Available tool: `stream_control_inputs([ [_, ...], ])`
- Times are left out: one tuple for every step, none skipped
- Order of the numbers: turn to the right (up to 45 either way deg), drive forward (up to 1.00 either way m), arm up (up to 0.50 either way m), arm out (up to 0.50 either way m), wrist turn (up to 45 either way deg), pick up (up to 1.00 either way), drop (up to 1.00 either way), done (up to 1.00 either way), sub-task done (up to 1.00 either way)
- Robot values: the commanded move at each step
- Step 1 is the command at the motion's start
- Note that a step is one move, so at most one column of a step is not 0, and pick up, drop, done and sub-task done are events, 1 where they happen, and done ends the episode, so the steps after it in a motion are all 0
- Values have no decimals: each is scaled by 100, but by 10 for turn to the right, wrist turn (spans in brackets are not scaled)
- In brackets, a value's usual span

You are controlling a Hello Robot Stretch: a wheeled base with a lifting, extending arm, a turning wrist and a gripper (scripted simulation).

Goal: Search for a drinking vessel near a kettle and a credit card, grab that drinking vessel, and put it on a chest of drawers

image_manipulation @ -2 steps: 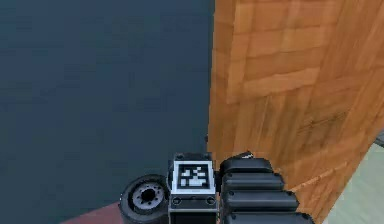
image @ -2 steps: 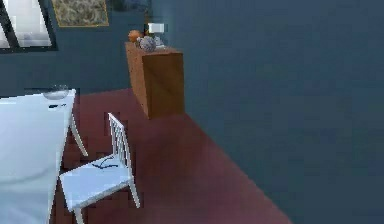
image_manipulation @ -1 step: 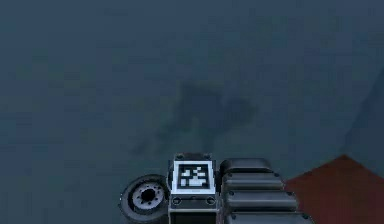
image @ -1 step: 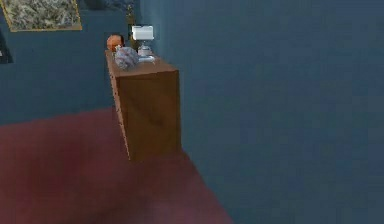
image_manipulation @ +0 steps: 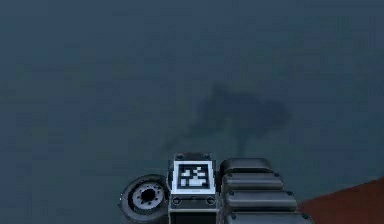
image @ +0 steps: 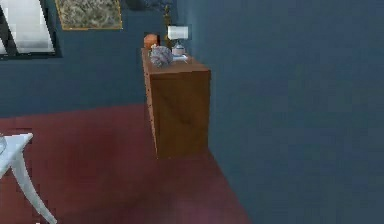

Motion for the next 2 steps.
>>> stream_control_inputs([
  [0,15,0,0,0,0,0,0,0],
  [-150,0,0,0,0,0,0,0,0],
])
